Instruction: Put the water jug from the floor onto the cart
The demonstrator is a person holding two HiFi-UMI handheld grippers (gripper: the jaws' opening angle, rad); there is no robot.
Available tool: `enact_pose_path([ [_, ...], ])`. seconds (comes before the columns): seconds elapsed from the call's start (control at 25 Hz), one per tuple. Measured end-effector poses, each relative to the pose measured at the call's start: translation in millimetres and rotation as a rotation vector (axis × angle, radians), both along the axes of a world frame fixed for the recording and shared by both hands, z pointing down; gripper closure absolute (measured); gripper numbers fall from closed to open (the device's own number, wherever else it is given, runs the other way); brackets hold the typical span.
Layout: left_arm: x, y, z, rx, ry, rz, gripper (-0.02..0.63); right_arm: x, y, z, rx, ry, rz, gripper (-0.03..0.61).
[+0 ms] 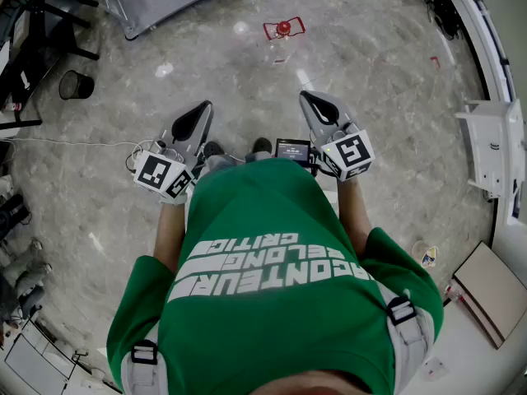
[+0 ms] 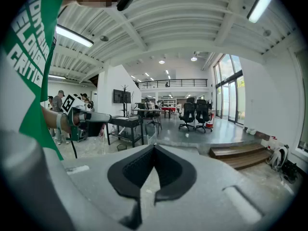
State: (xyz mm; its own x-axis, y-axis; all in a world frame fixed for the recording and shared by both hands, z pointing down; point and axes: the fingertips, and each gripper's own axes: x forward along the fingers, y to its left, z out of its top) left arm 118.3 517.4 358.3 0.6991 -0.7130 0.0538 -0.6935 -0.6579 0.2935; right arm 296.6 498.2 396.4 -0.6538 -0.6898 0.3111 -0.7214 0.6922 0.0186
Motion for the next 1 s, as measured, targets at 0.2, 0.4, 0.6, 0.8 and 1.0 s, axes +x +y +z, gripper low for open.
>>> enact_pose_path([
  [0.2, 11.3, -3.7, 2.7, -0.002, -0.005, -0.003, 0.600, 15.6, -3.6, 1.3, -0.002, -0.006, 0.007, 0.586],
  [0.4, 29.2, -2.6, 2.8, -0.005, -0.008, -0.021, 0.600, 35.2, -3.8, 4.6, -0.006, -0.010, 0.003, 0.586],
  [0.6, 47.3, -1.5, 0.8, -0.015, -0.013, -0.032, 0.600, 52.0, -11.7, 4.5, -0.012, -0.036, -0.002, 0.586],
  [0.8, 64.1, 7.6, -2.2, -0.014, 0.002, -0.048, 0.600, 67.3, -17.0, 14.4, -0.040, -0.059, -0.024, 0.586],
  [1.0, 56.6, 11.7, 6.1, -0.051, 0.008, -0.078, 0.599, 58.4, -19.6, 19.7, -0.055, -0.062, -0.058, 0.586],
])
